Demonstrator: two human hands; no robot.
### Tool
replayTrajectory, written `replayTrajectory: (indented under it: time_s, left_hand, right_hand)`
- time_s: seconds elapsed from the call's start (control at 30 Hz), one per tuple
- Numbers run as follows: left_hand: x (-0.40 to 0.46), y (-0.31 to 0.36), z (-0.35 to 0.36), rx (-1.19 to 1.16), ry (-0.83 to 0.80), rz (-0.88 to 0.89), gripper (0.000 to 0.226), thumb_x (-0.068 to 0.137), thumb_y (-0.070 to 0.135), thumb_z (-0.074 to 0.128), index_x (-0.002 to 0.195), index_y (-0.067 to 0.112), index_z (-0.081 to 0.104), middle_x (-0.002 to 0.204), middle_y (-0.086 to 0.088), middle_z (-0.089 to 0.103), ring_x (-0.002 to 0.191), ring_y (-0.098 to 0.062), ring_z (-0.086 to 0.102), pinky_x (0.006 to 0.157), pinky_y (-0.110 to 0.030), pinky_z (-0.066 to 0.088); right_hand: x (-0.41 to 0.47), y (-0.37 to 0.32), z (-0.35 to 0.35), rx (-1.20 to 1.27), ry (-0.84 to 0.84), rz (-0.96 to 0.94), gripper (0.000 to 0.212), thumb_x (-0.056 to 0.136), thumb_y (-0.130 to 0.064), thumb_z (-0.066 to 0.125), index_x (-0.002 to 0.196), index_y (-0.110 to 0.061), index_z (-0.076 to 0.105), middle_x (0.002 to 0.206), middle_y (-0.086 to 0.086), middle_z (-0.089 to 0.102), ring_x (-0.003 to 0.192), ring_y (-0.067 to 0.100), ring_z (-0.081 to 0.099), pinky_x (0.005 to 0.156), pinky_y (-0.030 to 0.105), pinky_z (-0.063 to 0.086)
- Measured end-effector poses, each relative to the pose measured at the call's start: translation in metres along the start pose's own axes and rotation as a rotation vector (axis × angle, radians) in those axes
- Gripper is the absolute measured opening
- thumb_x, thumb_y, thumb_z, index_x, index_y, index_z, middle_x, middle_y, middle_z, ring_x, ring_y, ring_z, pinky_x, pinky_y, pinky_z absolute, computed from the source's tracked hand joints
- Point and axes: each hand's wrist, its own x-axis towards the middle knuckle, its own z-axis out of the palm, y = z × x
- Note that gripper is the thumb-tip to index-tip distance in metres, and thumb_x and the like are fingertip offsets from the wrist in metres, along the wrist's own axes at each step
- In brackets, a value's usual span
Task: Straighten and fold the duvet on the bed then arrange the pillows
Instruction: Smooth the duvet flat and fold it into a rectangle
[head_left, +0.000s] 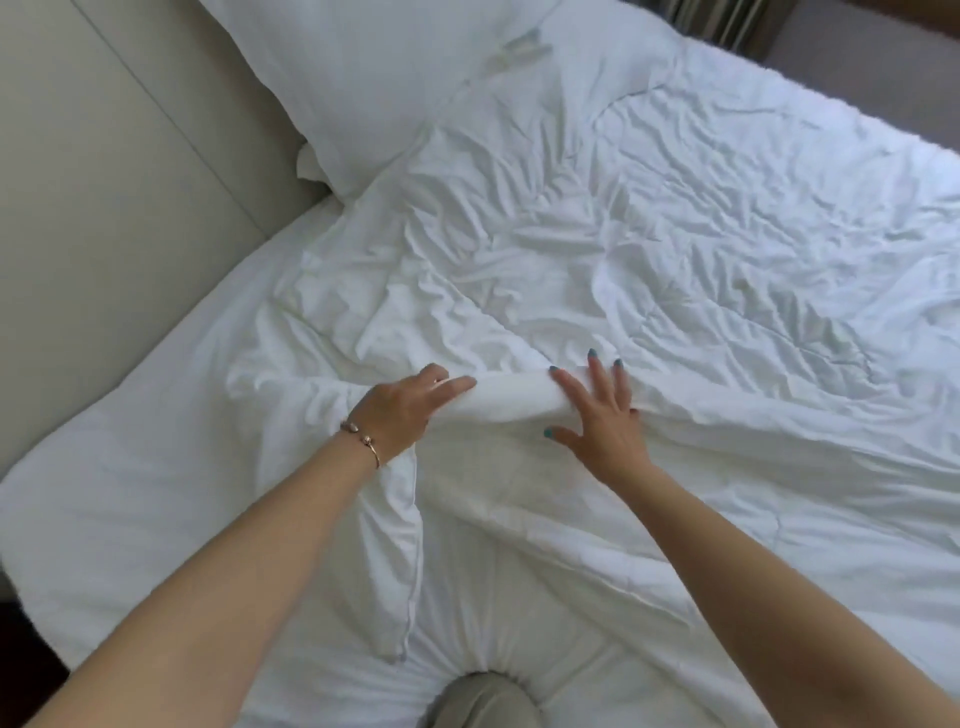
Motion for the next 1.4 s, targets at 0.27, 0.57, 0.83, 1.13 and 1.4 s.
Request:
replayTrajectory:
  time_s: [0.27, 0.57, 0.83, 1.13, 1.4]
  left_hand:
    - [0.15, -0.059, -0.114, 0.593, -0.002, 0.623, 0.08, 0.06, 0.043, 0.085, 0.125, 0.04, 0.039, 0.109, -0.003, 0.04, 0.052, -0.017, 0.056, 0.035, -0.022, 0.039]
    - [0.315, 0.001, -0.082, 0.526, -0.198, 0.165, 0.066, 0.1, 0.032, 0.035, 0.153, 0.03, -0.004, 0.161, -0.004, -0.005, 0.148, -0.028, -0.006, 0.12, -0.043, 0.0]
    - [0.32, -0.074, 0.034, 0.305, -0.478, 0.118, 0.077, 0.085, 0.077, 0.021, 0.15, 0.045, -0.006, 0.16, -0.001, -0.017, 0.145, -0.024, -0.023, 0.1, -0.07, -0.016]
    - [0.316, -0.126, 0.084, -0.081, -0.302, 0.201, 0.058, 0.092, 0.061, 0.028, 0.145, 0.04, 0.034, 0.157, -0.001, 0.028, 0.147, -0.012, 0.006, 0.109, -0.064, -0.013]
    - [0.264, -0.136, 0.024, -0.177, -0.009, 0.427, 0.104, 0.068, 0.076, 0.059, 0.152, 0.037, 0.012, 0.159, -0.005, 0.017, 0.148, -0.033, 0.011, 0.108, -0.071, 0.008]
  right_hand:
    - [0.076, -0.013, -0.115, 0.028, 0.301, 0.089, 0.026, 0.086, -0.016, 0.063, 0.111, -0.015, 0.056, 0.097, 0.012, 0.055, 0.109, 0.035, 0.043, 0.081, 0.05, 0.045]
    - [0.116, -0.004, -0.157, 0.023, 0.193, 0.46, 0.085, 0.09, -0.051, 0.058, 0.149, -0.048, -0.002, 0.16, -0.008, -0.018, 0.148, 0.023, -0.016, 0.114, 0.059, 0.019]
    - [0.146, 0.006, -0.076, 0.201, -0.114, 0.73, 0.078, 0.092, -0.053, 0.053, 0.152, -0.041, 0.004, 0.163, -0.005, -0.004, 0.149, 0.023, -0.004, 0.115, 0.046, 0.026]
    - [0.235, -0.06, -0.019, 0.358, -0.213, 0.517, 0.101, 0.071, -0.05, 0.075, 0.146, -0.054, 0.007, 0.137, 0.006, 0.037, 0.125, 0.027, 0.041, 0.102, 0.041, 0.042]
    - [0.264, -0.065, -0.097, 1.042, 0.39, 0.642, 0.04, 0.083, -0.009, 0.063, 0.11, -0.039, 0.063, 0.118, -0.004, 0.063, 0.1, 0.019, 0.064, 0.087, 0.038, 0.056]
